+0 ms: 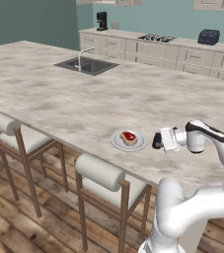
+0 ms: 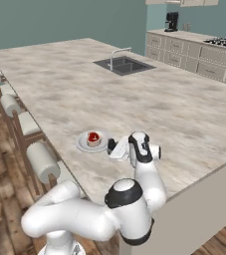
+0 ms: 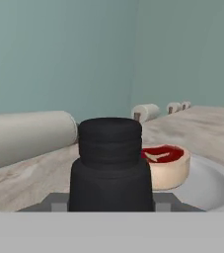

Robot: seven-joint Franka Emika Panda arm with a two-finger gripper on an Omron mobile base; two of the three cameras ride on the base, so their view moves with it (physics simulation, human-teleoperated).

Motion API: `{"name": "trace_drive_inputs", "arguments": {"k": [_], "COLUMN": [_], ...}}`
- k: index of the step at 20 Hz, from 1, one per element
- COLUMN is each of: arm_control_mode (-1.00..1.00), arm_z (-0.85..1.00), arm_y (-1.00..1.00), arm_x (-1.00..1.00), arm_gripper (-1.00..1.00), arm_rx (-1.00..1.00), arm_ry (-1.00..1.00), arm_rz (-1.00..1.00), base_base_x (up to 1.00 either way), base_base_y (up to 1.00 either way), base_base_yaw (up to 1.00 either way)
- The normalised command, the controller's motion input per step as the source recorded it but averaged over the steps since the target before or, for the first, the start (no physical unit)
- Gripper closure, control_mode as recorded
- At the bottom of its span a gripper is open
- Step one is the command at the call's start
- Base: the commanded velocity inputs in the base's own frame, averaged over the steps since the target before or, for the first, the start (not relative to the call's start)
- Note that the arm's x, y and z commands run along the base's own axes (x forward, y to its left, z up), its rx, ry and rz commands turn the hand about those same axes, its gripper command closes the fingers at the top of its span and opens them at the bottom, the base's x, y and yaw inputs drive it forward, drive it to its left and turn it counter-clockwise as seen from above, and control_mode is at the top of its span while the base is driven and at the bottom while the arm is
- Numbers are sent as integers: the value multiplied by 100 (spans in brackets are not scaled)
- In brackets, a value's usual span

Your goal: Retrieve the shaker from the cabinet and place it next the steak on a plate on the dining table.

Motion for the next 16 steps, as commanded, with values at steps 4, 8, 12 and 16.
{"name": "trace_drive_inputs", "arguments": {"k": [4,8,12,16], "arm_control_mode": [-100,-100,-100,-100], "arm_z": [-29,-26,-15,-23], "arm_y": [-1,0,0,0], "arm_x": [12,13,29,33], "arm_gripper": [100,100,100,100], "arm_rx": [0,0,0,0], "arm_ry": [1,0,0,0], "arm_rz": [0,0,0,0], "base_base_x": [0,0,0,0], "base_base_y": [0,0,0,0], "base_base_yaw": [0,0,0,0]}}
